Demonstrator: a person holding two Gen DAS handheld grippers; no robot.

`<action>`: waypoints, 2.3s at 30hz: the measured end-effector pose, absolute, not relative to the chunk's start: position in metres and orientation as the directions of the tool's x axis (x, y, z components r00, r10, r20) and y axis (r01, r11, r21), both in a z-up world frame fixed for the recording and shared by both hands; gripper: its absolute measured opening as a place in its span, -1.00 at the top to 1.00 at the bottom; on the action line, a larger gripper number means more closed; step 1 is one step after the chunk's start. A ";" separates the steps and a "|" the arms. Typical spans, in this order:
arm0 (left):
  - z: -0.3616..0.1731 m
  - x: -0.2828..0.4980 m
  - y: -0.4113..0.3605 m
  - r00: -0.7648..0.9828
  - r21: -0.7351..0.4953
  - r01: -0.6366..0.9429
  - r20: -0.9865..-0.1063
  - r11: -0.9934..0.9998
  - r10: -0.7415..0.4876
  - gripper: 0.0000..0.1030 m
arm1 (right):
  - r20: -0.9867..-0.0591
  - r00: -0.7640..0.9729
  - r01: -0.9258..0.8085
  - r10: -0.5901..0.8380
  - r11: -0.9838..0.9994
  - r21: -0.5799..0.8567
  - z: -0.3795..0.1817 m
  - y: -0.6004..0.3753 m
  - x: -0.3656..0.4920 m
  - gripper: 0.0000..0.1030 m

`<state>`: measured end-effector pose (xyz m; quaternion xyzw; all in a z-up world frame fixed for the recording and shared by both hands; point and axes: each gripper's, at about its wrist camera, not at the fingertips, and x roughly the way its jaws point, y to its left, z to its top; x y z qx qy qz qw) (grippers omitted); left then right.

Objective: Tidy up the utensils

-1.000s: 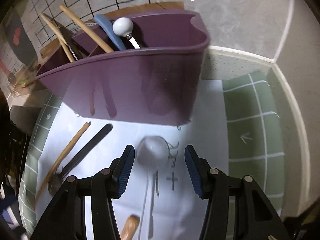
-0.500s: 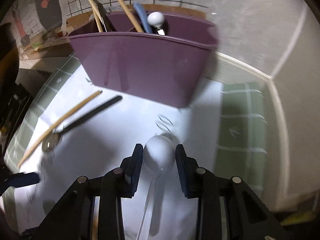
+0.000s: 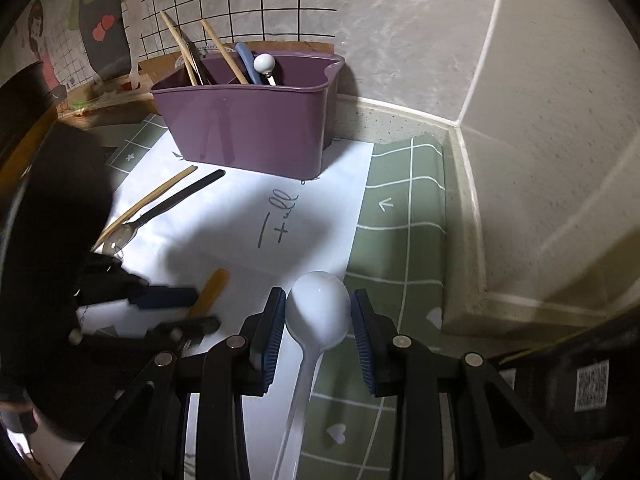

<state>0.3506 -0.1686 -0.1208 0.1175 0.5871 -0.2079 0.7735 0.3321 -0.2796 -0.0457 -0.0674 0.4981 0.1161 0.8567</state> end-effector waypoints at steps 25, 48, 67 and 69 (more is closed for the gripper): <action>-0.104 0.301 -0.108 0.294 -0.169 0.449 -0.899 0.877 -0.324 0.77 | -0.870 0.456 -0.306 0.185 0.951 0.042 -0.043 -0.269 0.299 0.41; 0.034 0.230 -0.019 0.746 -0.215 0.296 -0.557 0.931 -0.366 0.79 | -0.782 0.570 -0.403 0.251 0.915 0.000 0.020 -0.218 0.274 0.41; -0.091 0.263 -0.059 0.255 -0.091 0.437 -0.942 0.895 -0.220 0.43 | -0.875 0.414 -0.401 0.252 0.913 0.073 -0.048 -0.224 0.276 0.41; -0.100 0.267 -0.066 0.246 -0.040 0.438 -0.956 0.898 -0.163 0.36 | -0.883 0.398 -0.402 0.249 0.913 0.077 -0.054 -0.225 0.275 0.41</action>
